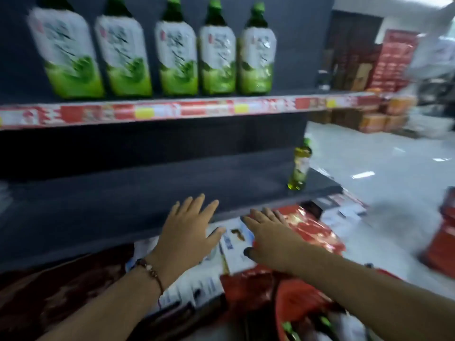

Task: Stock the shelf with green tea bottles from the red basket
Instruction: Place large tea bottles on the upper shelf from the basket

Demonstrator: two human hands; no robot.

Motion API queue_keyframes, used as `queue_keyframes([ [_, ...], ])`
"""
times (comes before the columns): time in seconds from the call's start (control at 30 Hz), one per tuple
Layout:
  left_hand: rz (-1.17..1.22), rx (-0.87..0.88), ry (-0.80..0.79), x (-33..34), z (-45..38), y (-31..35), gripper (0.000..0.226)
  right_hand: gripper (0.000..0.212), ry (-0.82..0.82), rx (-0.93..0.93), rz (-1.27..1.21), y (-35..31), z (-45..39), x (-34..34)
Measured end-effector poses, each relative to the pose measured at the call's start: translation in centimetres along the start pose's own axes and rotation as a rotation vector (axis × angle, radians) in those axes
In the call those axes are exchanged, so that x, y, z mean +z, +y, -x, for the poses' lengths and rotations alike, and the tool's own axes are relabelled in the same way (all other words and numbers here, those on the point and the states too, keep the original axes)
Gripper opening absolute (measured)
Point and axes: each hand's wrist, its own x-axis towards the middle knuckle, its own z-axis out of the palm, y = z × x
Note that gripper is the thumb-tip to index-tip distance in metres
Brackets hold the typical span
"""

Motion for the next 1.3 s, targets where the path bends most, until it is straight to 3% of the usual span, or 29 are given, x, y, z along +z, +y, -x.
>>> queue_keyframes([
  [0.17, 0.064, 0.142, -0.130, 9.0, 1.6, 8.2, 0.077, 0.082, -0.184, 0.296, -0.075, 9.3, 7.4, 9.5],
  [0.23, 0.075, 0.197, -0.275, 12.5, 2.2, 11.1, 0.074, 0.081, -0.245, 0.382, -0.091, 11.9, 9.5, 13.6],
  [0.47, 0.060, 0.386, -0.535, 23.2, 2.4, 16.1, 0.070, 0.093, -0.534, 0.480, -0.141, 16.1, 11.2, 26.1],
  [0.53, 0.059, 0.410, -0.579, 25.3, 1.5, 15.9, 0.070, 0.098, -0.559, 0.550, -0.263, 16.0, 10.4, 29.0],
  [0.63, 0.072, 0.454, -0.615, 26.8, 0.7, 15.5, 0.064, 0.104, -0.419, 0.836, -0.556, 14.2, 8.6, 31.7],
  [0.77, 0.098, 0.449, -0.632, 28.3, 0.7, 14.7, 0.062, 0.122, -0.281, 1.173, -0.650, 11.7, 6.0, 34.2],
  [1.0, 0.154, 0.446, -0.551, 26.8, 2.0, 13.5, 0.063, 0.130, -0.032, 1.194, -0.732, 11.2, 7.4, 34.7],
  [1.07, 0.140, 0.438, -0.527, 25.8, 2.4, 12.8, 0.062, 0.118, -0.035, 1.217, -0.754, 11.9, 7.9, 33.7],
  [1.17, 0.141, 0.405, -0.510, 24.2, 3.3, 12.0, 0.063, 0.083, 0.000, 1.289, -0.924, 12.5, 9.2, 32.2],
  [1.3, 0.133, 0.407, -0.495, 22.3, 4.3, 11.5, 0.064, 0.092, 0.068, 1.281, -1.201, 12.3, 10.3, 29.0],
])
